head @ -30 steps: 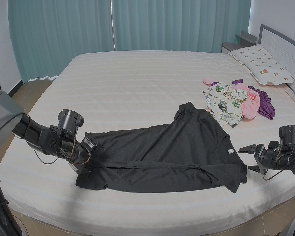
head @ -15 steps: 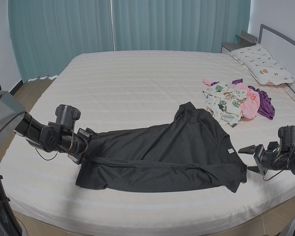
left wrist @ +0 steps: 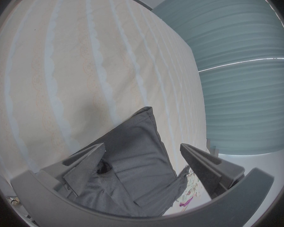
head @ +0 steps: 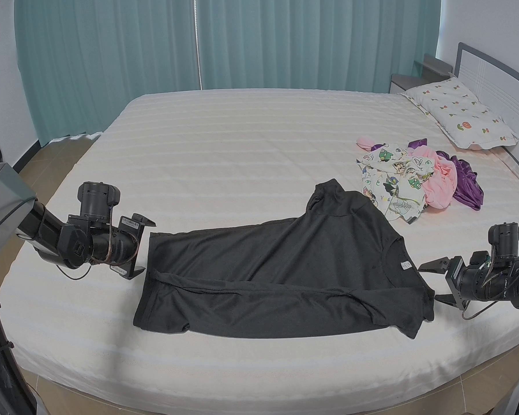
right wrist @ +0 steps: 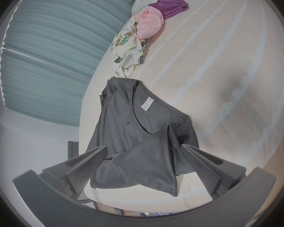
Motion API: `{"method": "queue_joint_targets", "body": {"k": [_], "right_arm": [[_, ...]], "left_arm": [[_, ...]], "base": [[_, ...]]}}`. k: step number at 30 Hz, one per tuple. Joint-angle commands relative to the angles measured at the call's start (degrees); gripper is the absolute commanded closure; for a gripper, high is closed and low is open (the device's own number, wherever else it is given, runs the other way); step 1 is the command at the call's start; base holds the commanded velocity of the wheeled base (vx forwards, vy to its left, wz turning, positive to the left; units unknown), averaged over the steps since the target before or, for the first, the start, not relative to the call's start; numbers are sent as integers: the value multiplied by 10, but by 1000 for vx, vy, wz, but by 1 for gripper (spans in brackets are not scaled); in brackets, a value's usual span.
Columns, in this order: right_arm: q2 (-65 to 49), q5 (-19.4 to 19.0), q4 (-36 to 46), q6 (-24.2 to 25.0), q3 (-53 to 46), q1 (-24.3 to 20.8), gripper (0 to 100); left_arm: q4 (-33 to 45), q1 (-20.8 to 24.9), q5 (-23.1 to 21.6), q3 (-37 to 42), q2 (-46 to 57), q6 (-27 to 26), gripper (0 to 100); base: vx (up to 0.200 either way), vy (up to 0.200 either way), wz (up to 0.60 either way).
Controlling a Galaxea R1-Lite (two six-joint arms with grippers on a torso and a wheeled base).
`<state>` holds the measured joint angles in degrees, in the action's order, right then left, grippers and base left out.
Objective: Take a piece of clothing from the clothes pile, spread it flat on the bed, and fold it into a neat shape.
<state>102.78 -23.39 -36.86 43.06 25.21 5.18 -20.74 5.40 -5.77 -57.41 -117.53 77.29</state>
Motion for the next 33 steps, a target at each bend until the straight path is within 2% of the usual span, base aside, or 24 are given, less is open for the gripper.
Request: {"method": "queue_joint_targets", "body": {"k": [1,3,9,20,21,24,33], "right_arm": [[1,2,-9,0,-6,0,0],[1,3,-19,0,-10,1,0],[1,3,-33,0,-17,1,0],[1,4,-34,0,-17,1,0],[1,4,-34,0,-17,1,0],[2,4,-34,0,-17,1,0],[5,0,-35,-4,-20,-6,0]], "left_arm": [[3,-7,-31,12,13,-8,0],[3,-7,-54,35,27,-37,0],[6,15,-60,68,34,-118,0],[35,60,-48,38,11,-131,0],[35,60,-48,38,11,-131,100],[42,60,-18,26,-8,-133,100],[42,58,2,23,-3,-131,100]], "base": [[0,0,0],[0,0,0],[0,0,0],[0,0,0],[0,0,0],[0,0,0],[0,0,0]]}}
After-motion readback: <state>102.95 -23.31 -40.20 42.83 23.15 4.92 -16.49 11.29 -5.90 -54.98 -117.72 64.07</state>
